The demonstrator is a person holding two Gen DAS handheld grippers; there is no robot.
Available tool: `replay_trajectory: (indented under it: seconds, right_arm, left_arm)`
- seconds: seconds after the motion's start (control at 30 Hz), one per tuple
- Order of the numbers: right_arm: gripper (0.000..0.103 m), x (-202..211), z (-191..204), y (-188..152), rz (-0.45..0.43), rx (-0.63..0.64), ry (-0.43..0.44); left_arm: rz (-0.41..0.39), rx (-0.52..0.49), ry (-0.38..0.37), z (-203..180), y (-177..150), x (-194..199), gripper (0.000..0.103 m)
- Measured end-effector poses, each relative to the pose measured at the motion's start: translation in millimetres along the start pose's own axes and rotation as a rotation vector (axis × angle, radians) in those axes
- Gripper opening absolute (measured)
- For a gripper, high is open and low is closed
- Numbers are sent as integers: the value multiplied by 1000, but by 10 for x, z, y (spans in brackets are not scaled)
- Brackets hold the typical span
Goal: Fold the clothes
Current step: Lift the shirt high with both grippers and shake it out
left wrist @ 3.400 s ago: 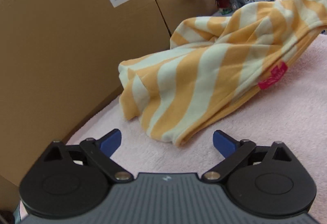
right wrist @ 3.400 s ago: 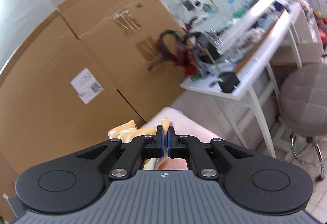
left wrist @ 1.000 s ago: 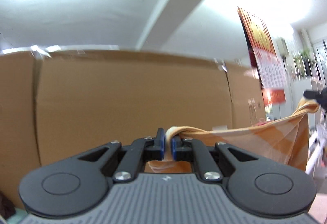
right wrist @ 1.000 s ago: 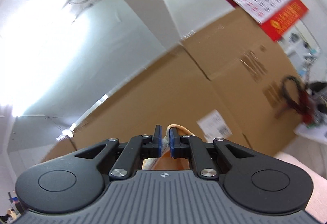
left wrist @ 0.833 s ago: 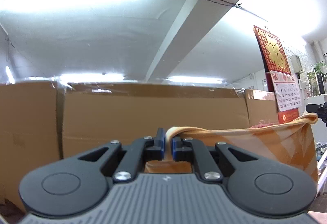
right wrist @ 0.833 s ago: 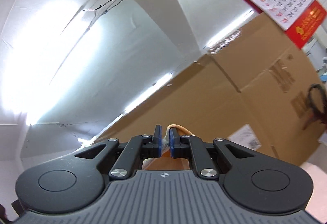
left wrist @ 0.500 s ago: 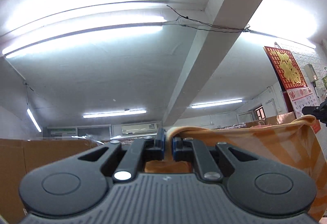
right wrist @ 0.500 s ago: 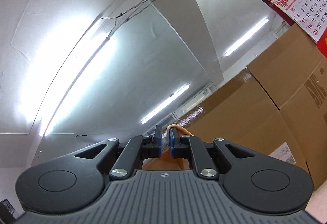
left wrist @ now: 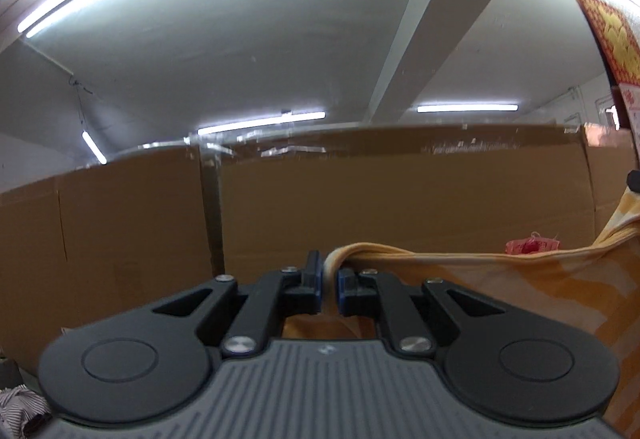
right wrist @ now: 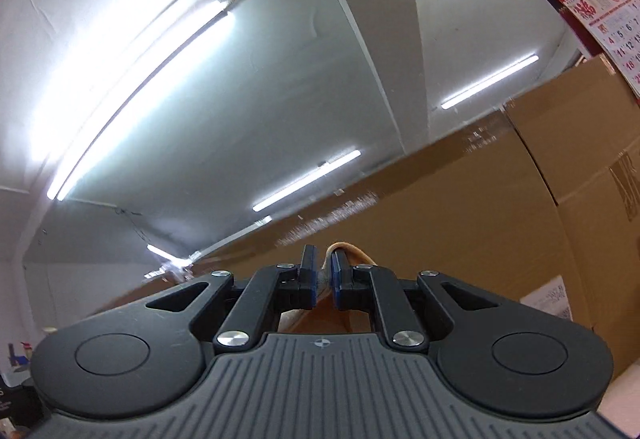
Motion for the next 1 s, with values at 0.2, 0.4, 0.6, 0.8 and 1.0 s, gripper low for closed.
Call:
replay_trajectory:
  seconds: [0.2,0.4,0.6,0.8,1.0]
  right_arm:
    - [9,-448,-509,-623,66,-5,-132]
    - [9,-736,-876,-1029,131,-17,-222]
    - [9,-897,-1118,-1298,196,-13,-266]
    - [9,-1002,-1246,-1526,238,10,-302]
    - [9,-1139,-1506,-1829,303,22,-381]
  left_arm:
    - [128,-35,-13,-329,-644,-554,10]
    - [196,-98,-1,-586,-1028,-963,16]
    - [277,-109,-15,-723,-1371,-1311,16]
    - [330,-112,-10,-814,-1634,-1491,22]
    - [424,-113,-19,-945,-2087,-1695,24]
Point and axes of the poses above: each gripper's, at about its wrist camera, not at the fingertips, and x roughly against the way its jaws point, z to its left, y to its top, the point moved 10 cm from there along -x, roughly the way its jaws point, and after that the axes turned 10 degrees about -x, right-handed, at the moved point
